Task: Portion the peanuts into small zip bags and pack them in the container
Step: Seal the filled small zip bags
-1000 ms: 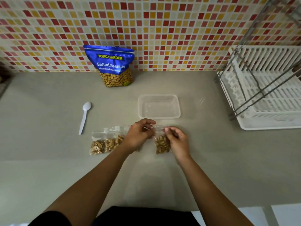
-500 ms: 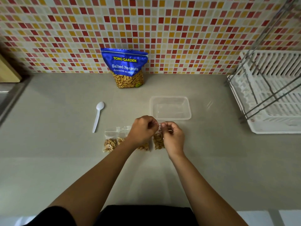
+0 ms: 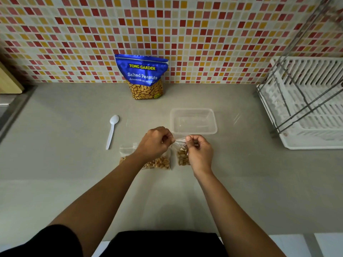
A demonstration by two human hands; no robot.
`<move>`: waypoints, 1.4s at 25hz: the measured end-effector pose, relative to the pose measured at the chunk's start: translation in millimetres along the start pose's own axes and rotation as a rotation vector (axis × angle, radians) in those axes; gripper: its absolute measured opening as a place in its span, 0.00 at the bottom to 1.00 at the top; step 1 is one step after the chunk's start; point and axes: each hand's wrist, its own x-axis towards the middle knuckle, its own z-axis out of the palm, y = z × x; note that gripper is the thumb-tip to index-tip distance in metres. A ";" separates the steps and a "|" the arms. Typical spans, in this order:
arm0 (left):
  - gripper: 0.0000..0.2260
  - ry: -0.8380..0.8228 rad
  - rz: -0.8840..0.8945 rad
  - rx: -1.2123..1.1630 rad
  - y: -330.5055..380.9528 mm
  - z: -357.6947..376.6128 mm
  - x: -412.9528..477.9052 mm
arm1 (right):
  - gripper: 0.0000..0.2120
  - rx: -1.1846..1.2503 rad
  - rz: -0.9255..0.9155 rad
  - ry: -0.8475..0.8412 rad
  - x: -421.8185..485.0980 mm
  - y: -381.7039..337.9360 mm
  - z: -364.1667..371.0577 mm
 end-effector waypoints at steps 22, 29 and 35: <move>0.11 0.093 -0.377 0.057 8.2 63.1 -29.8 | 0.11 -0.179 0.199 -0.087 22.0 48.1 12.4; 0.16 0.186 -0.366 -0.020 2.3 45.8 -8.8 | 0.13 -0.182 -0.073 0.112 35.1 38.4 -5.2; 0.22 0.116 -0.428 -0.037 2.0 36.4 47.9 | 0.20 -0.339 -0.248 0.275 89.0 23.9 -26.2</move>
